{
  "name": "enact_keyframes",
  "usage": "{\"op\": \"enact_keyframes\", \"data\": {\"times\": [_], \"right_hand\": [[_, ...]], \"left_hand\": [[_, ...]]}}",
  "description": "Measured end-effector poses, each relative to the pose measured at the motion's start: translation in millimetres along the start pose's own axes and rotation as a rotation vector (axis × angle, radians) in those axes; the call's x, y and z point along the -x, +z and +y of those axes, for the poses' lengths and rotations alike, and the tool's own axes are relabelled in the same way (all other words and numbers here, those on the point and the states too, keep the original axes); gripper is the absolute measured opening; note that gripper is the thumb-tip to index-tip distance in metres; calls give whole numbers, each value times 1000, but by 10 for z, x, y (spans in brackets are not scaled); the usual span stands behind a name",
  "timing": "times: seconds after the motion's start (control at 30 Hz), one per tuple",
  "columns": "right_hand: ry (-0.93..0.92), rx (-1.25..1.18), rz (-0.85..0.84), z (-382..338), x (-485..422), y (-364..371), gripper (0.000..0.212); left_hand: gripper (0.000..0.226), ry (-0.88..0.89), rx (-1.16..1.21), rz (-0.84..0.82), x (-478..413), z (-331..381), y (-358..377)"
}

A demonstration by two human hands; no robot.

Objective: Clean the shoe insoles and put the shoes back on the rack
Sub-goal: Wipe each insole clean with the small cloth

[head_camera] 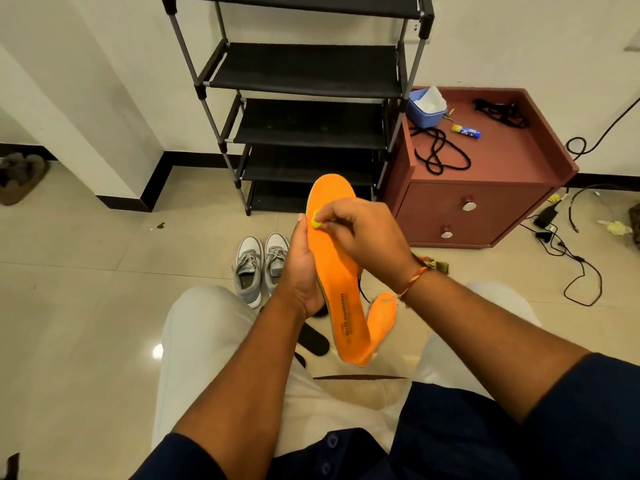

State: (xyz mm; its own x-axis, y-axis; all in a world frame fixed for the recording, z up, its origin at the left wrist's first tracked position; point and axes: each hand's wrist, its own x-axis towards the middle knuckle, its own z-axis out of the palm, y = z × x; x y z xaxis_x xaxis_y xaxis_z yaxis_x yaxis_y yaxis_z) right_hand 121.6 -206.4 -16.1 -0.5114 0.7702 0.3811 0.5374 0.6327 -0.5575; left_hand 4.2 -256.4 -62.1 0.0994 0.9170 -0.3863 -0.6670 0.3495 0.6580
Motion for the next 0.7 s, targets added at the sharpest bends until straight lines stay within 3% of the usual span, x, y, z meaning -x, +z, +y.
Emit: {"op": "enact_keyframes", "data": {"times": [0.37, 0.53, 0.7], "right_hand": [[-76, -44, -278, -30, 648, 170, 15], [-150, 79, -156, -73, 617, 198, 8], [-93, 135, 25, -110, 178, 89, 32]], "left_hand": [[78, 96, 100, 55, -32, 135, -82], [78, 96, 110, 58, -38, 135, -22], [74, 16, 11, 18, 43, 29, 51]]}}
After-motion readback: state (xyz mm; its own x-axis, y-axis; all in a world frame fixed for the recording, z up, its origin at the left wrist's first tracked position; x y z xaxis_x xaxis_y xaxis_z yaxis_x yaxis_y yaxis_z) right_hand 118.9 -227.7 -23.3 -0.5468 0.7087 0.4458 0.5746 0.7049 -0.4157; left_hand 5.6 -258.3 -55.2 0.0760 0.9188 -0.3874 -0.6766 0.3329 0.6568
